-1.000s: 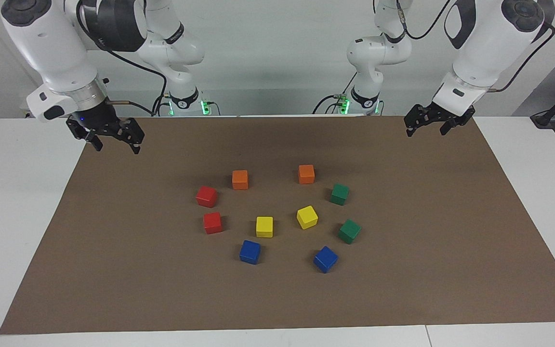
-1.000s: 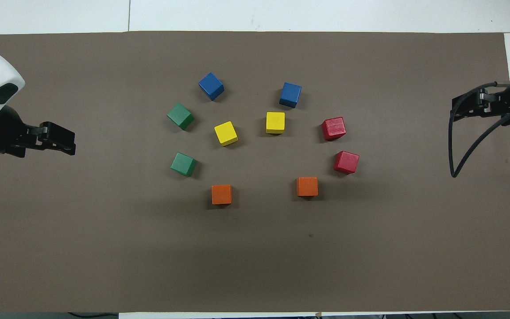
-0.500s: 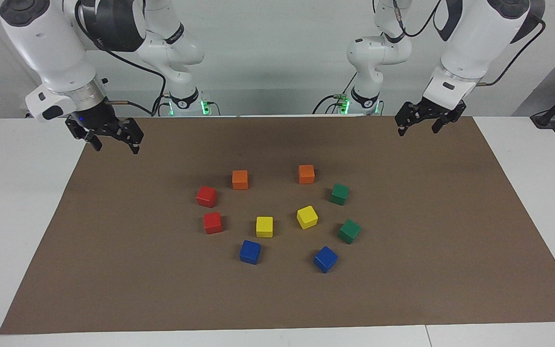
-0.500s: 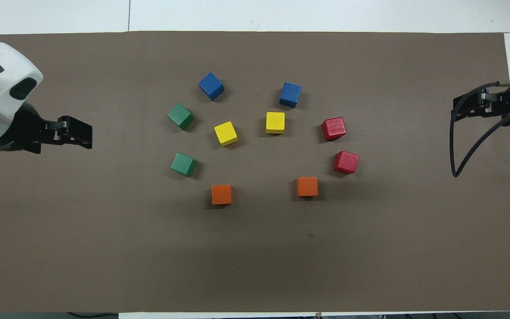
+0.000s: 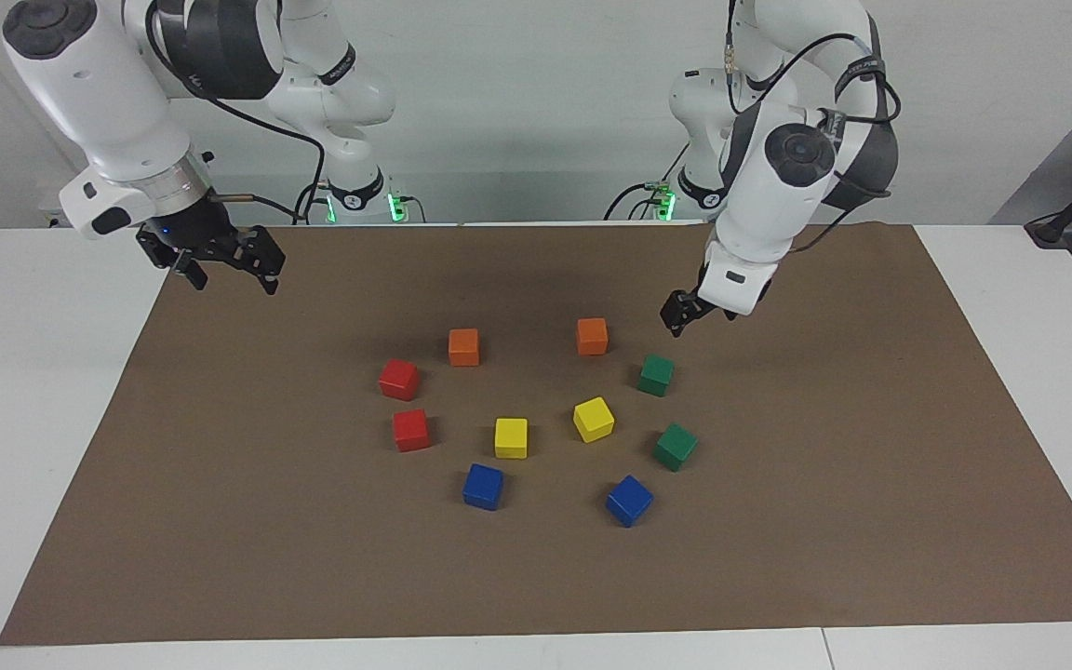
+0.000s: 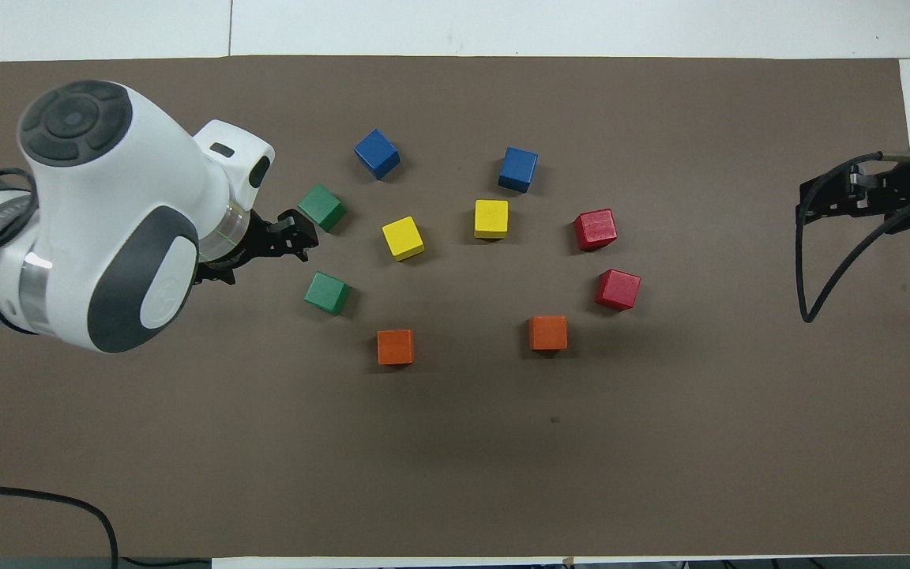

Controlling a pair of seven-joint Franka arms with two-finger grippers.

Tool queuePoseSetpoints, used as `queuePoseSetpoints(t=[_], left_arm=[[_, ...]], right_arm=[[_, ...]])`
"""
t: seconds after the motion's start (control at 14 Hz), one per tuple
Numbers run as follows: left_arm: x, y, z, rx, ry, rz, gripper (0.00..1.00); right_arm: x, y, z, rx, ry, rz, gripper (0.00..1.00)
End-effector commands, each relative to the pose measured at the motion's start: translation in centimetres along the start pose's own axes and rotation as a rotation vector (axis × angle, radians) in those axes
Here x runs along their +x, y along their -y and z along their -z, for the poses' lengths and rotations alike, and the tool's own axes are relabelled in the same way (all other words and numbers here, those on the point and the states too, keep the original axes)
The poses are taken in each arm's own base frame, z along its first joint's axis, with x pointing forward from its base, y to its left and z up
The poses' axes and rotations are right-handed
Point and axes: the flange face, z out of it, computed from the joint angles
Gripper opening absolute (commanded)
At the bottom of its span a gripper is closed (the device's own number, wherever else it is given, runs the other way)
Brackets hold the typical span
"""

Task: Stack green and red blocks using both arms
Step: 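Reach the left gripper to a green block while the right gripper reaches a red block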

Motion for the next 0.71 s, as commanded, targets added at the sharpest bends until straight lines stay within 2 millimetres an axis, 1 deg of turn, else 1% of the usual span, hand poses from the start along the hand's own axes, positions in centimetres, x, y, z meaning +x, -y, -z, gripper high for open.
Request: queuePoseSetpoints(t=[0.0,0.07,0.14,0.21,0.29,0.43,0.5,0.57,0.64], left_arm=[[-0.3,1.1,-2.6,-0.011,-0.008,0.197,1.00],[-0.2,1.1,-3.2,-0.028,-0.025,0.273,1.00],[-0.3,1.0,-3.9,-0.029,-0.026,0.308,1.00],[-1.0,0.0,-4.1,-0.030,-0.029,0.301,1.00],[-1.1,-0.4,-4.3,-0.034,-0.032,0.304,1.00],[-0.8,-0.5,-5.3,-0.049,-0.042,0.343,1.00],[-0.7,-0.7,-5.6,-0.062,-0.052,0.381,1.00],[-0.7,-1.0,-5.8,-0.080,-0.066,0.413,1.00],[-0.3,-1.2,-6.4,-0.093,-0.071,0.446,1.00]], right_arm=[[-0.4,0.0,-0.8,0.010,-0.026,0.022,1.00],[0.0,0.3,-1.6,0.010,-0.026,0.015,1.00],[0.2,1.4,-2.6,0.013,-0.034,0.015,1.00],[0.4,2.3,-3.7,0.012,-0.038,0.010,1.00],[0.7,2.8,-4.9,0.014,-0.049,0.014,1.00],[0.8,5.2,-8.0,0.017,-0.053,0.043,1.00],[1.1,5.8,-9.5,0.016,-0.040,0.027,1.00],[1.4,7.0,-10.8,0.015,-0.030,0.022,1.00],[1.6,8.1,-12.0,0.014,-0.022,0.016,1.00]])
